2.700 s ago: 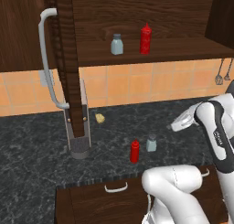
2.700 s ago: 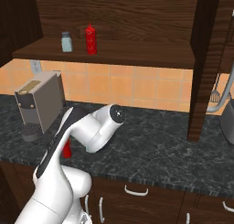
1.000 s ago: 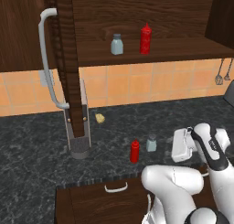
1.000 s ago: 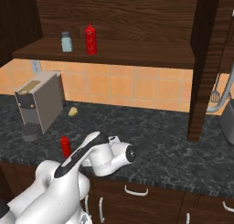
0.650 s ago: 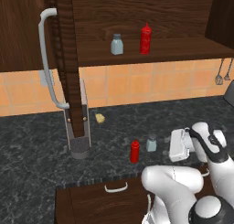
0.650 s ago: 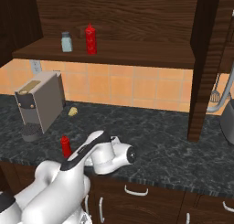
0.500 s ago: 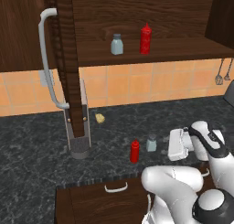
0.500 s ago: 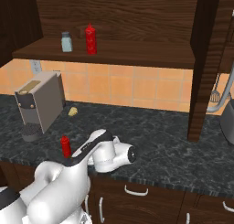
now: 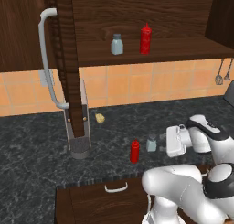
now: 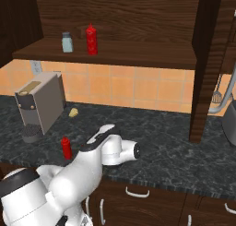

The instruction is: Put the shaker and condiment bottle from the counter next to their counterparts in the cabinet.

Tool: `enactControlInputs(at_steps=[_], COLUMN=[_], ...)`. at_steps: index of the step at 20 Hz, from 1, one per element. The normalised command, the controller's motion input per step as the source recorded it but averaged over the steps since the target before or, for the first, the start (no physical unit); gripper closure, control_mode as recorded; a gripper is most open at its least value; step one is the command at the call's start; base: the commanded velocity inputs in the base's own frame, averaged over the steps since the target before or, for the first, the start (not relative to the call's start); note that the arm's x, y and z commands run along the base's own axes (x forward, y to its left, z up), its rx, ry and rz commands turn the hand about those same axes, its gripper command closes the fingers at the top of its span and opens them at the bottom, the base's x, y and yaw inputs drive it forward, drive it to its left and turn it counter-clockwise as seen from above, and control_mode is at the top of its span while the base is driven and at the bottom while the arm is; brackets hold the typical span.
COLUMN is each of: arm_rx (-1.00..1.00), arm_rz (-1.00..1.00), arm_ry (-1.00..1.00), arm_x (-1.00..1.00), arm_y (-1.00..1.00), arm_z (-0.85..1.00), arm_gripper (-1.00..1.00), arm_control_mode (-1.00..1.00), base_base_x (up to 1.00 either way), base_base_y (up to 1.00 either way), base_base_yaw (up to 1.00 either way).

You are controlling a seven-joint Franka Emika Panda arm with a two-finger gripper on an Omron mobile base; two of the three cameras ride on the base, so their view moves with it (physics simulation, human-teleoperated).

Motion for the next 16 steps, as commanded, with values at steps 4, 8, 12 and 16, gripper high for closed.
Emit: enactControlInputs(at_steps=[4, 8, 12, 16], arm_rx=[0.04, 0.03, 0.04, 0.07], arm_rz=[0.07, 0.05, 0.04, 0.04], arm_ry=[0.0, -0.03, -0.02, 0.0], arm_x=[0.18, 0.2, 0.14, 0.14], arm_y=[-0.01, 0.0, 0.0, 0.0], arm_z=[-0.12, -0.23, -0.18, -0.09], arm_gripper=[-1.0, -1.0, -1.0, -1.0], arm_control_mode=[-1.0, -1.0, -1.0, -1.0], base_base_x=[0.0, 0.0, 0.0, 0.0], base_base_y=[0.0, 0.0, 0.0, 0.0], base_base_yaw=[0.0, 0.0, 0.0, 0.0])
